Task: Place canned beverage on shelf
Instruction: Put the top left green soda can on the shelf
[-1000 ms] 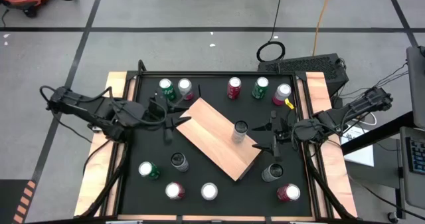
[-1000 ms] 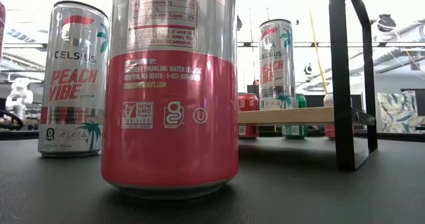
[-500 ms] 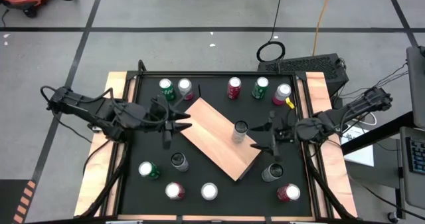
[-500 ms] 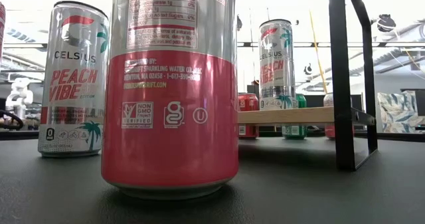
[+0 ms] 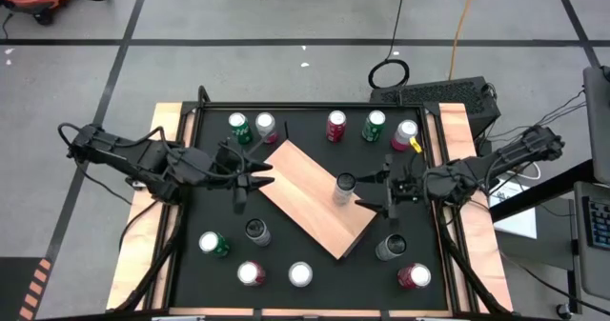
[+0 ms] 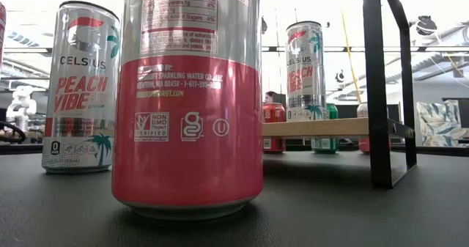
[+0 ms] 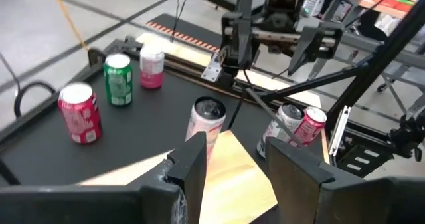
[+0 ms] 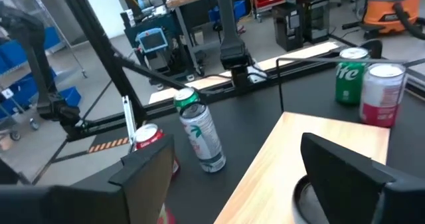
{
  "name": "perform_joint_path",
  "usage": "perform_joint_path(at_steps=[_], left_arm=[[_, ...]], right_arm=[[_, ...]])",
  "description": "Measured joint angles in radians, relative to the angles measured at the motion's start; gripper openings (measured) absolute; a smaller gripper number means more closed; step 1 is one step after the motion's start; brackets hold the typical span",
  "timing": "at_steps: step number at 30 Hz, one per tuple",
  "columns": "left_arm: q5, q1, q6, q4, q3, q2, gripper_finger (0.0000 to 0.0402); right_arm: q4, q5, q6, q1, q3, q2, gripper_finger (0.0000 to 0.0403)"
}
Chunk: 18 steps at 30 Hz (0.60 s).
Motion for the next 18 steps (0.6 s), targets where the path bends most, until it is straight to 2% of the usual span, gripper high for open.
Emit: perform_joint_path(at_steps=[8, 18], left_arm=[[-0.048, 0.001, -0.055, -0.071, 0.0, 0.041, 0.0154], [-0.076, 0.028, -0.182, -0.066, 0.0, 0.131, 0.0154]], right_arm=[[-0.005, -0.005, -0.117, -0.028, 0.0, -0.04, 0.0302], [-0.01, -0.006, -0.134, -0.033, 0.0, -0.059, 0.0302]])
